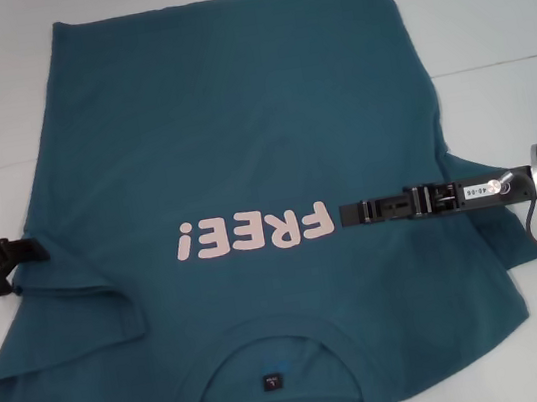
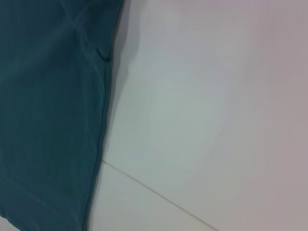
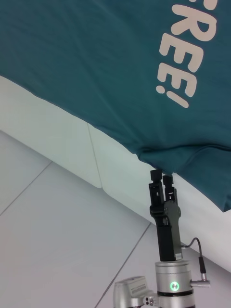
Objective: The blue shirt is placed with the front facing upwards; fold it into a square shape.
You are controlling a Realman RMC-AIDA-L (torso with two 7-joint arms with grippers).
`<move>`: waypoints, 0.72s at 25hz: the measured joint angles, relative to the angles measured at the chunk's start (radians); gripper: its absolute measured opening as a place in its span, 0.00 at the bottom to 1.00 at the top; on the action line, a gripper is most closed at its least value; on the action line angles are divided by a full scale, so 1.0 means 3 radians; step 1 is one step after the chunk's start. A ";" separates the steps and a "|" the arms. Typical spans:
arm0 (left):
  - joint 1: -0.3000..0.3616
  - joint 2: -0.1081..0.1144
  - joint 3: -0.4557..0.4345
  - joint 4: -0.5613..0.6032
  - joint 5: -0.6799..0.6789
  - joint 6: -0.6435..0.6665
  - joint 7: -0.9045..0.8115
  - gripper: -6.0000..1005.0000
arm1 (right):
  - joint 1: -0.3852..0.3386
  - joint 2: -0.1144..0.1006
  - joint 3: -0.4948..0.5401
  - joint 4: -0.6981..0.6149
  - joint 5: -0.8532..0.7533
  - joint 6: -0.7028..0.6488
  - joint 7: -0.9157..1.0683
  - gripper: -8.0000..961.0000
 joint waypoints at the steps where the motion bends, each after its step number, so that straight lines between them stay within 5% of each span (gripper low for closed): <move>1: -0.0001 0.0000 0.0001 -0.0002 0.0000 -0.0004 0.0000 0.73 | -0.0001 0.0000 0.0000 0.0000 -0.0001 0.0000 0.0000 0.65; 7: -0.0009 -0.0015 0.0060 0.0005 -0.0010 -0.0003 0.0001 0.73 | -0.0015 0.0003 0.0000 0.0000 0.0002 -0.0009 0.0000 0.65; 9: -0.0018 -0.0020 0.0114 0.0004 -0.0005 -0.0006 0.0001 0.57 | -0.0019 0.0003 0.0000 0.0000 0.0006 -0.0016 0.0000 0.65; 18: -0.0017 -0.0025 0.0133 0.0020 0.0000 -0.0006 -0.0018 0.40 | -0.0023 -0.0001 0.0000 0.0000 0.0016 -0.0017 0.0000 0.65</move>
